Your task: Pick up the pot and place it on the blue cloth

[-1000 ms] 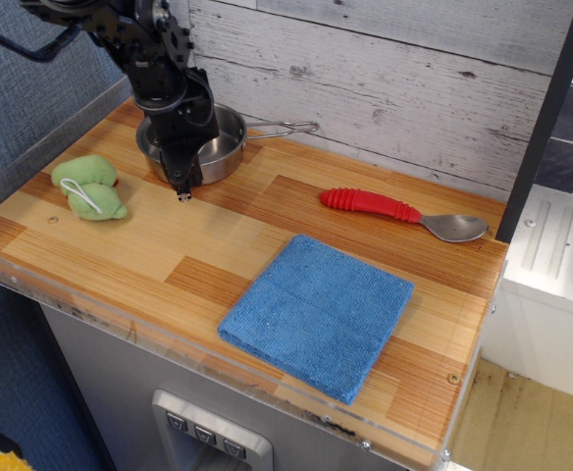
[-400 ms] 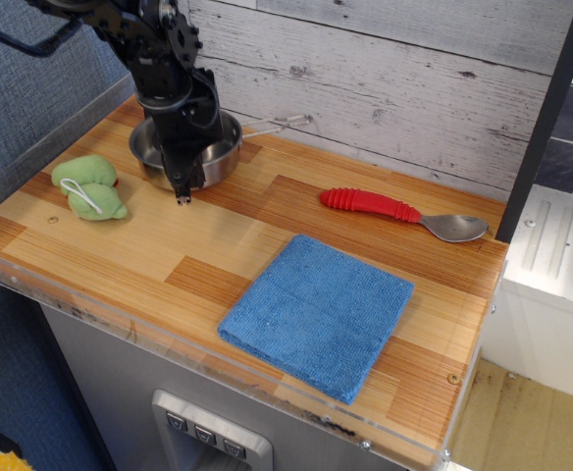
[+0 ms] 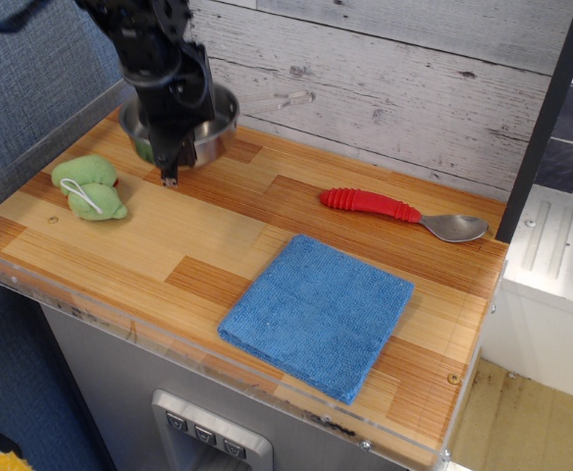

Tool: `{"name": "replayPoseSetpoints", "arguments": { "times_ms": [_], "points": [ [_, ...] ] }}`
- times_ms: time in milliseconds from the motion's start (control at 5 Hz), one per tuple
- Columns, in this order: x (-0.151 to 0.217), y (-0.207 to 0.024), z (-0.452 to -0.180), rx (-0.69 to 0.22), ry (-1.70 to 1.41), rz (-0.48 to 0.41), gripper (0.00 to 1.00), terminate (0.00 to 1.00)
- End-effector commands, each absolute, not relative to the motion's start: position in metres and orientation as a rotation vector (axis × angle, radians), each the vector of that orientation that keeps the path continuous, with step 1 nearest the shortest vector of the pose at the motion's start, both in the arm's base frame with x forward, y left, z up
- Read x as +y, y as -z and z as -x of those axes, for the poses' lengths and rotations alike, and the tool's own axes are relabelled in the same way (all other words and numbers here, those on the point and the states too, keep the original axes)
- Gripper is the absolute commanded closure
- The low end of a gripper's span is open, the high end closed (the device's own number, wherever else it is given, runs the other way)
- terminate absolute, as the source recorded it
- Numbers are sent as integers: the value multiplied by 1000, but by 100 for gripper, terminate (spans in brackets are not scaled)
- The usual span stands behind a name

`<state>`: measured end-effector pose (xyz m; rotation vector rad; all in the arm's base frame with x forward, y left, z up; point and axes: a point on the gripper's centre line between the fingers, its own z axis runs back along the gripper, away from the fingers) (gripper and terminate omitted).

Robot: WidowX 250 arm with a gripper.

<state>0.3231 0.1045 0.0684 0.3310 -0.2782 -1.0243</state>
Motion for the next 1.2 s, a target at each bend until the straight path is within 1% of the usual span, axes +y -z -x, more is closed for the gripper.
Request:
{"name": "replayPoseSetpoints", "arguments": {
  "times_ms": [0,200,400,600,1000],
  "points": [
    [65,-113,-305,-358,1184,-407,100,0],
    [33,-113,-293,-356,1289,-393,100,0],
    [6,-105,-277,-352,1384,-377,100,0],
    [-10,-93,-259,-306,1468,-351,100,0],
    [-31,-69,-237,-234,1582,-297,100,0]
  ]
}}
